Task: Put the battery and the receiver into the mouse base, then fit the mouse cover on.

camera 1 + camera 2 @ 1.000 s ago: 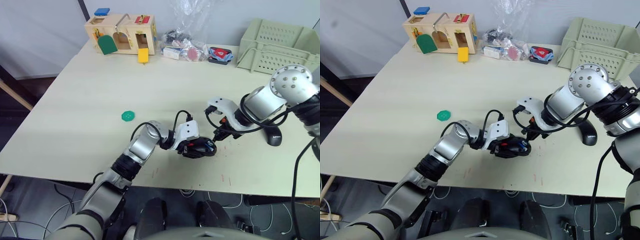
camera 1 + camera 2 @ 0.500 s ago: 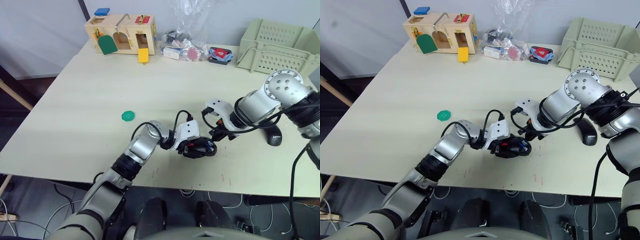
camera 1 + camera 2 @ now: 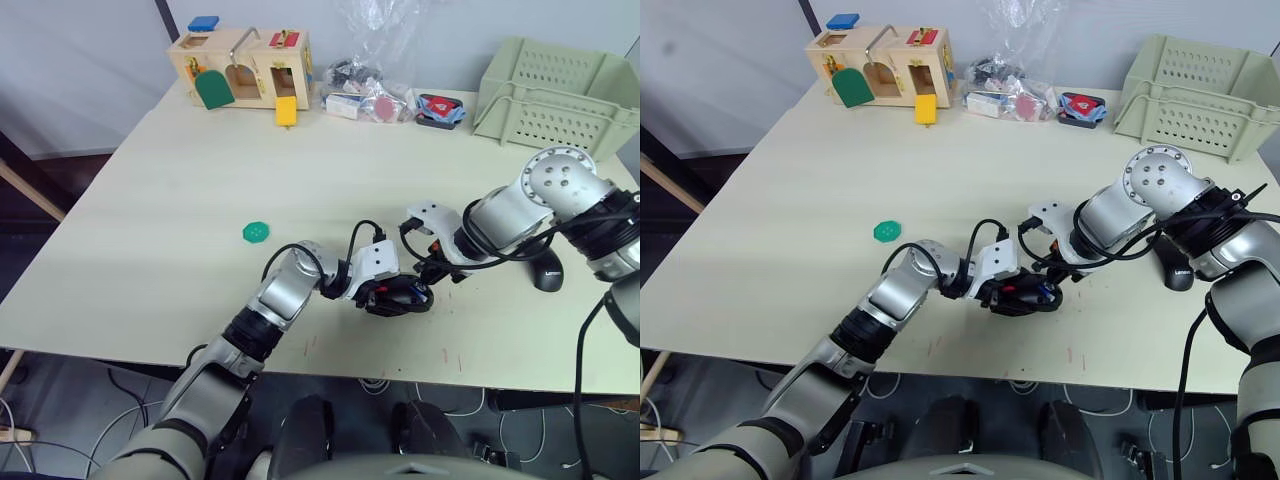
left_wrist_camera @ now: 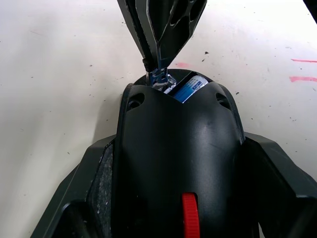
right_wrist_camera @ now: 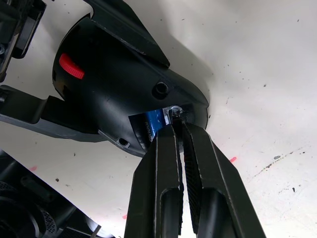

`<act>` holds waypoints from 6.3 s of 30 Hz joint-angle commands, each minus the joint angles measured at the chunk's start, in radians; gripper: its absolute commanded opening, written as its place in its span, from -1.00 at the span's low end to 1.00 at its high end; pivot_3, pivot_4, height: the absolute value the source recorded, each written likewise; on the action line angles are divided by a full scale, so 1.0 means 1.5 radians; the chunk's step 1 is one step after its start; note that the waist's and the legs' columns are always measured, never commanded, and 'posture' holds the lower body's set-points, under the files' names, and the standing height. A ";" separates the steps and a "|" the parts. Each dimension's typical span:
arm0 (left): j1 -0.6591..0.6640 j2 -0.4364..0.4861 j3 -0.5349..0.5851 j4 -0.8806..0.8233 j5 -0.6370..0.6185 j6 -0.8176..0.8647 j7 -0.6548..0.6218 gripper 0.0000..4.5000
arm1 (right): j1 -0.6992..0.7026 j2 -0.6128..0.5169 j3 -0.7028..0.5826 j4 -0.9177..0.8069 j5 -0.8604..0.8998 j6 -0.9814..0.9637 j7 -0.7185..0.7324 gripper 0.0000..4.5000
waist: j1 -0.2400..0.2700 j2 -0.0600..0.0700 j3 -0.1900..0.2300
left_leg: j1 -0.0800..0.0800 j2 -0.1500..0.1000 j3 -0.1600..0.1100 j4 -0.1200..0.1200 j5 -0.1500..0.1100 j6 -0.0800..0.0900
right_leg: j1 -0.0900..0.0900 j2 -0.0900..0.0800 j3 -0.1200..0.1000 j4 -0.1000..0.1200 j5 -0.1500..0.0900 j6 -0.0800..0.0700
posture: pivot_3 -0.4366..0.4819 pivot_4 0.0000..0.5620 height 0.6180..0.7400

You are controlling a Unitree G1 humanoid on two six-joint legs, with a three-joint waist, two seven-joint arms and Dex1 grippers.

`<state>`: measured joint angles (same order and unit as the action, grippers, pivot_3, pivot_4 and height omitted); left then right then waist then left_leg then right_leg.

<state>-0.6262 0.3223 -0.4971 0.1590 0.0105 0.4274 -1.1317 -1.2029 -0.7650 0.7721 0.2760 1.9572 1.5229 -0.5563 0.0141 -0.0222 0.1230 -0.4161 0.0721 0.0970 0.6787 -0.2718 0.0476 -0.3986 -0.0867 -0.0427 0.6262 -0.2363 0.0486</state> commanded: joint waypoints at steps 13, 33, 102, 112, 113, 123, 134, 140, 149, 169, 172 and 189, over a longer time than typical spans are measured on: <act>0.008 0.008 -0.027 0.005 0.011 0.017 -0.008 0.31 | 0.002 -0.015 -0.002 -0.043 0.010 0.014 0.015 -1.00 | 0.000 0.000 0.000 | 0.000 0.000 0.000 0.000 0.000 0.000 | 0.000 0.000 0.000 0.000 0.000 0.000 | -0.05 -0.47 1.00; 0.015 0.014 -0.032 -0.006 0.008 0.021 -0.014 0.31 | -0.007 0.017 -0.053 -0.076 -0.185 0.061 0.112 -1.00 | -0.001 0.000 0.000 | 0.000 0.001 0.000 0.000 0.000 0.000 | 0.000 0.000 -0.001 0.000 -0.001 -0.001 | -0.05 -0.47 1.00; 0.012 0.009 -0.035 0.007 0.009 0.024 -0.014 0.31 | 0.007 0.024 -0.030 -0.127 -0.139 0.061 0.055 -1.00 | -0.001 0.000 0.000 | 0.000 0.001 0.000 -0.002 0.000 0.000 | -0.002 -0.001 -0.001 -0.001 -0.001 -0.002 | -0.05 -0.47 1.00; 0.015 0.015 -0.038 -0.008 0.007 0.033 -0.023 0.31 | 0.003 0.027 -0.023 -0.121 -0.114 0.061 0.033 -1.00 | -0.002 0.000 0.000 | 0.000 0.001 0.000 -0.003 0.000 0.000 | -0.002 -0.001 -0.001 -0.002 -0.001 -0.002 | -0.05 -0.47 1.00; 0.016 0.016 -0.040 -0.007 0.008 0.031 -0.023 0.31 | 0.002 0.029 -0.023 -0.117 -0.114 0.061 0.030 -1.00 | -0.002 0.000 0.000 | 0.000 0.001 0.000 -0.003 0.000 0.000 | -0.002 -0.001 -0.001 -0.002 -0.001 -0.002 | -0.05 -0.47 1.00; 0.020 0.016 -0.041 -0.006 0.009 0.030 -0.023 0.31 | 0.000 0.035 -0.020 -0.100 -0.099 0.061 0.013 -1.00 | -0.001 0.000 0.000 | 0.000 0.000 0.000 -0.004 0.000 0.000 | -0.002 -0.001 -0.001 -0.002 -0.001 -0.002 | -0.05 -0.47 1.00; 0.023 0.015 -0.041 -0.007 0.009 0.031 -0.021 0.31 | 0.011 0.030 -0.020 -0.098 -0.090 0.058 -0.002 -1.00 | -0.001 0.000 0.000 | 0.000 0.000 0.000 -0.005 0.000 0.000 | -0.002 -0.001 -0.001 -0.002 -0.001 -0.001 | -0.05 -0.47 1.00; 0.025 0.016 -0.041 -0.009 0.009 0.032 -0.021 0.31 | 0.026 0.023 -0.027 -0.095 -0.092 0.053 -0.010 -1.00 | -0.001 0.000 0.000 | 0.000 0.000 0.000 -0.005 0.000 0.000 | -0.002 -0.001 -0.001 -0.002 -0.001 -0.001 | -0.05 -0.47 1.00; 0.025 0.017 -0.040 -0.007 0.008 0.031 -0.021 0.31 | 0.036 0.022 -0.034 -0.096 -0.081 0.037 -0.022 -1.00 | -0.001 0.000 0.000 | 0.000 0.000 0.000 -0.005 0.000 0.000 | -0.002 -0.001 -0.001 -0.002 -0.001 -0.001 | -0.05 -0.47 1.00; 0.023 0.020 -0.040 -0.007 0.010 0.027 -0.025 0.31 | 0.019 -0.069 -0.097 -0.176 -0.092 0.059 0.108 0.17 | 0.000 0.000 0.000 | 0.000 0.000 0.000 -0.005 0.000 0.000 | -0.002 -0.001 -0.001 -0.003 -0.001 -0.001 | -0.05 -0.47 1.00; 0.023 0.023 -0.039 -0.010 0.009 0.029 -0.026 0.31 | 0.059 -0.104 -0.151 -0.215 -0.127 0.046 0.150 0.17 | -0.001 0.000 0.000 | -0.001 0.000 0.000 -0.005 0.000 0.000 | -0.002 -0.001 -0.001 -0.004 -0.001 -0.001 | -0.05 -0.47 1.00; 0.015 0.043 -0.029 -0.005 0.002 0.033 -0.022 0.31 | 0.645 -0.127 -0.516 -0.609 -0.558 -0.405 0.517 -0.71 | -0.001 -0.001 -0.001 | 0.001 0.000 0.000 -0.005 0.000 0.000 | -0.002 0.002 0.000 -0.003 -0.001 0.001 | -0.05 -0.47 1.00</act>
<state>-0.6309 0.3675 -0.5097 0.1290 -0.0040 0.4455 -1.1526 -0.2564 -0.9625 0.0472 -0.5897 1.2019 1.0155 0.1523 0.0124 -0.0243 0.1220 -0.4149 0.0722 0.0982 0.6715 -0.2716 0.0472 -0.4015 -0.0832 -0.0421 0.6216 -0.2374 0.0494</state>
